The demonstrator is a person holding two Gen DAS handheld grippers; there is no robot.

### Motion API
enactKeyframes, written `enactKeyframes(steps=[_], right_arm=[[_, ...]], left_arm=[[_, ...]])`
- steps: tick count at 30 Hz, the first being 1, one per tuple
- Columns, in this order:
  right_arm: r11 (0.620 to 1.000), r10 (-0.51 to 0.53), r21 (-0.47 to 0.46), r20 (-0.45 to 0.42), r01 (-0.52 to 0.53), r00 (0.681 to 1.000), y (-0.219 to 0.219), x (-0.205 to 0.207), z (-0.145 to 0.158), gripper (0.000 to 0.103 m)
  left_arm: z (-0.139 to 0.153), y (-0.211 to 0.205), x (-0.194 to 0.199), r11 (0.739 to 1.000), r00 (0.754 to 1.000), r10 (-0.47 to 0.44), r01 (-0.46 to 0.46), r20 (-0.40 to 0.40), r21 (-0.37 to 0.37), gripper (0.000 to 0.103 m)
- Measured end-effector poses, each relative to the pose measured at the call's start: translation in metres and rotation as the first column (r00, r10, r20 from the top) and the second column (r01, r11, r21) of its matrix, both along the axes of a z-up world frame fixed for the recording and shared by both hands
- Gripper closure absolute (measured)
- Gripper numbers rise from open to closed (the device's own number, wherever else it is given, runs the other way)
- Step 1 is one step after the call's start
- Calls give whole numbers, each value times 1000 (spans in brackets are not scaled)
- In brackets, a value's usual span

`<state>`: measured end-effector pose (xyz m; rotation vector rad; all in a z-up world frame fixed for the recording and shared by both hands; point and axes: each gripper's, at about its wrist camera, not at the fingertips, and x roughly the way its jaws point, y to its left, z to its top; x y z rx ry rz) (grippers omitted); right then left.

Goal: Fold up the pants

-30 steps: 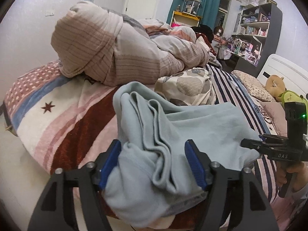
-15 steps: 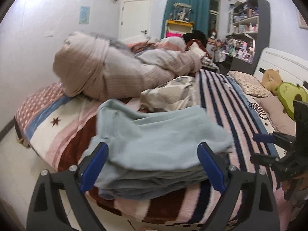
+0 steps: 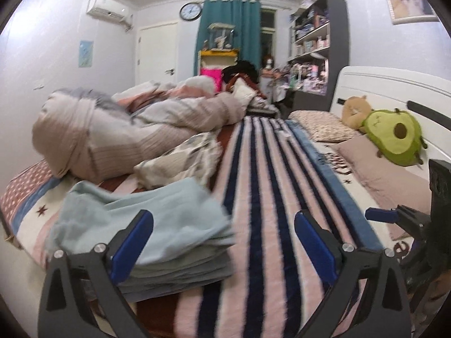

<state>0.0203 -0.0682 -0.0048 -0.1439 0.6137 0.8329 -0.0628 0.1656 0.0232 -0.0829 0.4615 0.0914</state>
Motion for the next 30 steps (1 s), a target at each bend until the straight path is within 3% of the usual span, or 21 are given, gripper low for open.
enactKeyframes(steps=[5, 10, 15, 24, 30], right_arm=[[988, -150, 45, 111, 146, 982, -41, -17, 7, 1], [949, -313, 63, 293, 309, 903, -68, -33, 10, 1], [925, -381, 122, 313, 361, 870, -78, -35, 11, 1], [934, -356, 72, 276, 350, 893, -72, -26, 6, 1], [934, -355, 71, 288, 349, 890, -71, -30, 5, 1]], left_arm=[[7, -44, 6, 1000, 993, -25, 23, 112, 20, 4], [5, -67, 4, 998, 981, 30, -40, 194, 51, 2], [-1, -76, 10, 995, 977, 24, -44, 212, 91, 2], [-10, -72, 15, 998, 984, 1, -11, 180, 58, 2], [-12, -73, 12, 999, 984, -7, -2, 176, 51, 2]])
